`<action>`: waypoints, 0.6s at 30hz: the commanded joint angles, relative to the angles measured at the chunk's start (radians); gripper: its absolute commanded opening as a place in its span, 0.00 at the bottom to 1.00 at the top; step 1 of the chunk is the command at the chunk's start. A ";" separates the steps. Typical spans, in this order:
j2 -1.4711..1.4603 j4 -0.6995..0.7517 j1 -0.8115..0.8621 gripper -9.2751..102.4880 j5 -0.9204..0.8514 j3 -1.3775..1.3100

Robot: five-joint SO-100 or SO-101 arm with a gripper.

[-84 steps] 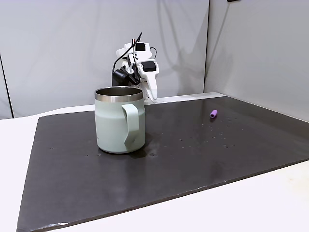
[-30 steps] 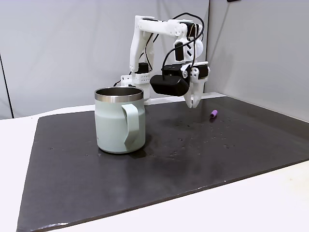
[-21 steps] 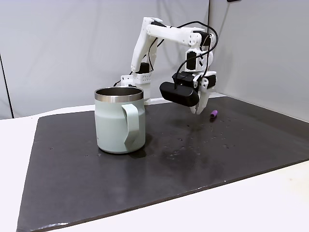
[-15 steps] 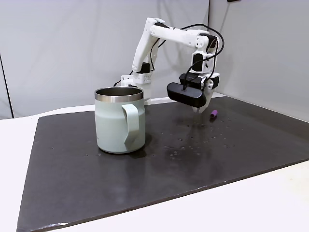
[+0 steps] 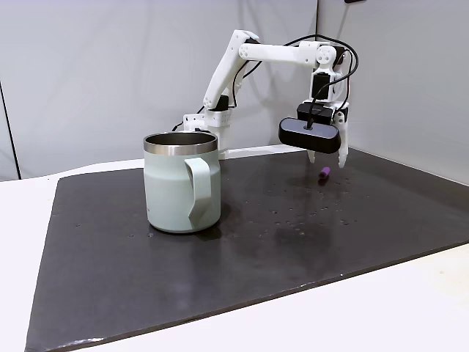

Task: Grasp a pengrip and put it in the cup.

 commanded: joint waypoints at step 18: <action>-0.129 -0.103 -0.063 0.14 -0.081 -0.032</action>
